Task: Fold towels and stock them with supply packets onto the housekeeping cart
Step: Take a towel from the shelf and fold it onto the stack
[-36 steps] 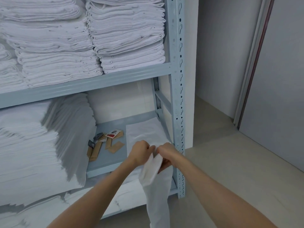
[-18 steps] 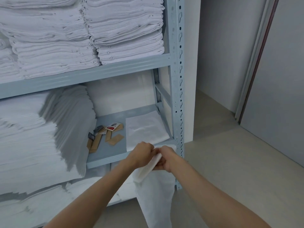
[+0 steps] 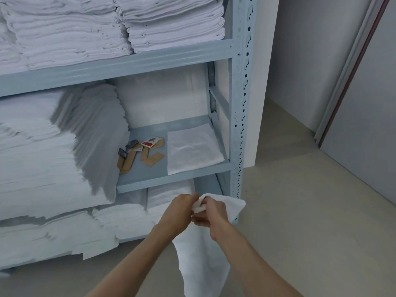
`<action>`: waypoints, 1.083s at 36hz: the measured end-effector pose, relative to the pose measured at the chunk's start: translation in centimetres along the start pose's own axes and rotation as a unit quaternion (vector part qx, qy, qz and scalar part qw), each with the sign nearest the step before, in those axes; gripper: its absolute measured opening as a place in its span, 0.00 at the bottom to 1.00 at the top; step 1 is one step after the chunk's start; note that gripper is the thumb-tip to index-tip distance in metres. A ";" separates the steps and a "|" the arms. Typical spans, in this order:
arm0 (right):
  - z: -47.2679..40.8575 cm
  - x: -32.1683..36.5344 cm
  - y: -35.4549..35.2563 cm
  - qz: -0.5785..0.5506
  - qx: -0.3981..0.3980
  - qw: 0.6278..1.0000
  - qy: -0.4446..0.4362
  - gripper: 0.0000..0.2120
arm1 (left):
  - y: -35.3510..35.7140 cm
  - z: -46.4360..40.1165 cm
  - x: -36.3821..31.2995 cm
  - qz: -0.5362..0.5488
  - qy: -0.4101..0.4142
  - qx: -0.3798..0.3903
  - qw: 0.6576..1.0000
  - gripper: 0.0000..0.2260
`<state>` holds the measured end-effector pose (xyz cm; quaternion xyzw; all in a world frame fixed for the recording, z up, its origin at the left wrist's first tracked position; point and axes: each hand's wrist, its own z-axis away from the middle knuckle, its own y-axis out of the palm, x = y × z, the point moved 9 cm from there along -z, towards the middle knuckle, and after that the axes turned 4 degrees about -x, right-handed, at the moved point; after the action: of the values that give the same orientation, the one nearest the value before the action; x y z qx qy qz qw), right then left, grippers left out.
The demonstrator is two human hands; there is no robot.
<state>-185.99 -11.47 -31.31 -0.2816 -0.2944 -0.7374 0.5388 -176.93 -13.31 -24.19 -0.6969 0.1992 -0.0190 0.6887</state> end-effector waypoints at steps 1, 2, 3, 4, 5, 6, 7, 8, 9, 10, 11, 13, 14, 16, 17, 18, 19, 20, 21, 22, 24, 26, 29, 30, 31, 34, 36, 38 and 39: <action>0.1 -0.3 -0.2 -0.003 -0.002 1.000 -0.004 0.13 | -0.4 0.3 0.3 0.007 -0.021 -0.024 0.999 0.12; 0.4 -0.6 -0.4 -0.004 -0.003 1.000 -0.011 0.13 | -0.8 0.7 0.6 0.009 -0.040 -0.047 0.998 0.11; 0.7 -0.7 -0.6 -0.004 0.000 1.000 -0.023 0.14 | -1.0 1.0 0.7 0.013 -0.053 -0.068 0.996 0.11; 1.1 -0.7 -0.8 -0.001 0.008 0.999 -0.037 0.15 | -1.2 1.4 0.6 0.028 -0.062 -0.089 0.994 0.11; 1.4 -0.8 -1.0 0.005 0.025 0.999 -0.047 0.17 | -1.4 1.7 0.4 0.051 -0.064 -0.111 0.990 0.12; 1.7 -0.9 -1.2 0.019 0.051 0.997 -0.050 0.19 | -1.5 2.1 0.2 0.075 -0.065 -0.130 0.987 0.12; 1.9 -1.0 -1.4 0.032 0.080 0.995 -0.047 0.24 | -1.7 2.5 0.0 0.095 -0.067 -0.147 0.982 0.12; 1.9 -1.0 -2.1 0.043 0.096 0.994 -0.041 0.29 | -1.7 3.0 -0.1 0.109 -0.072 -0.163 0.978 0.11; 1.6 -1.0 -3.3 0.048 0.086 0.994 -0.037 0.33 | -1.7 3.3 -0.2 0.122 -0.080 -0.179 0.973 0.10; 1.0 -0.8 -5.0 0.050 0.055 0.996 -0.041 0.33 | -1.7 3.7 -0.2 0.135 -0.090 -0.196 0.967 0.10; 0.4 -0.4 -6.8 0.063 0.010 0.996 -0.062 0.30 | -2.0 4.1 -0.2 0.145 -0.099 -0.213 0.961 0.11; -1.0 0.4 -10.6 0.141 -0.088 0.980 -0.110 0.19 | -2.3 4.7 -0.2 0.158 -0.113 -0.240 0.951 0.11; -1.5 0.6 -12.2 0.186 -0.125 0.967 -0.122 0.16 | -2.7 4.9 -0.1 0.161 -0.117 -0.251 0.947 0.12; -2.4 -0.2 -14.3 0.194 -0.153 0.963 -0.110 0.16 | -3.2 5.5 0.1 0.165 -0.119 -0.268 0.942 0.13; -2.8 -0.9 -14.9 0.152 -0.145 0.973 -0.096 0.17 | -3.5 5.7 0.1 0.162 -0.114 -0.275 0.941 0.14; -3.1 -1.6 -15.1 0.095 -0.134 0.984 -0.072 0.18 | -3.7 5.9 0.0 0.156 -0.109 -0.281 0.940 0.14; -3.3 -2.3 -15.1 0.040 -0.116 0.991 -0.045 0.21 | -3.9 6.0 -0.1 0.153 -0.107 -0.287 0.940 0.15; -3.5 -2.9 -14.8 0.008 -0.095 0.995 -0.022 0.24 | -4.0 6.2 -0.2 0.153 -0.106 -0.291 0.938 0.16; -3.7 -3.2 -14.3 0.000 -0.070 0.998 -0.004 0.25 | -4.1 6.3 -0.3 0.152 -0.105 -0.295 0.938 0.16; -3.8 -3.5 -13.8 0.002 -0.044 0.999 0.007 0.25 | -4.1 6.4 -0.4 0.151 -0.101 -0.297 0.937 0.16; -3.8 -3.5 -12.8 0.003 0.000 1.000 0.018 0.19 | -4.1 6.6 -0.6 0.152 -0.094 -0.300 0.937 0.16; -3.9 -3.7 -12.2 0.006 0.028 0.999 0.029 0.14 | -4.2 6.8 -0.4 0.160 -0.100 -0.304 0.934 0.17; -4.1 -4.6 -10.9 0.015 0.095 0.994 0.050 0.14 | -4.4 7.3 0.7 0.169 -0.130 -0.316 0.925 0.15; -4.1 -4.9 -10.3 0.008 0.124 0.991 0.056 0.15 | -4.5 7.6 1.2 0.170 -0.142 -0.321 0.921 0.15; -4.1 -5.2 -9.8 -0.010 0.151 0.987 0.062 0.15 | -4.6 7.8 1.6 0.172 -0.151 -0.324 0.918 0.15; -3.9 -5.9 -8.2 -0.075 0.208 0.972 0.077 0.16 | -4.7 8.5 2.8 0.176 -0.175 -0.325 0.913 0.14; -3.7 -6.1 -7.4 -0.076 0.218 0.970 0.081 0.17 | -4.5 8.8 3.2 0.171 -0.183 -0.320 0.914 0.13; -3.9 -6.1 -7.0 -0.050 0.205 0.975 0.076 0.18 | -4.5 9.1 3.4 0.170 -0.184 -0.320 0.914 0.12; -4.1 -6.2 -6.9 -0.029 0.185 0.980 0.070 0.17 | -4.5 9.3 3.5 0.169 -0.184 -0.321 0.914 0.12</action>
<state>-191.44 -8.90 -39.48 -0.1162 -0.3955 -0.7035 0.5789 -169.74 -5.66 -21.17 -0.8273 0.1791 0.2910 0.4458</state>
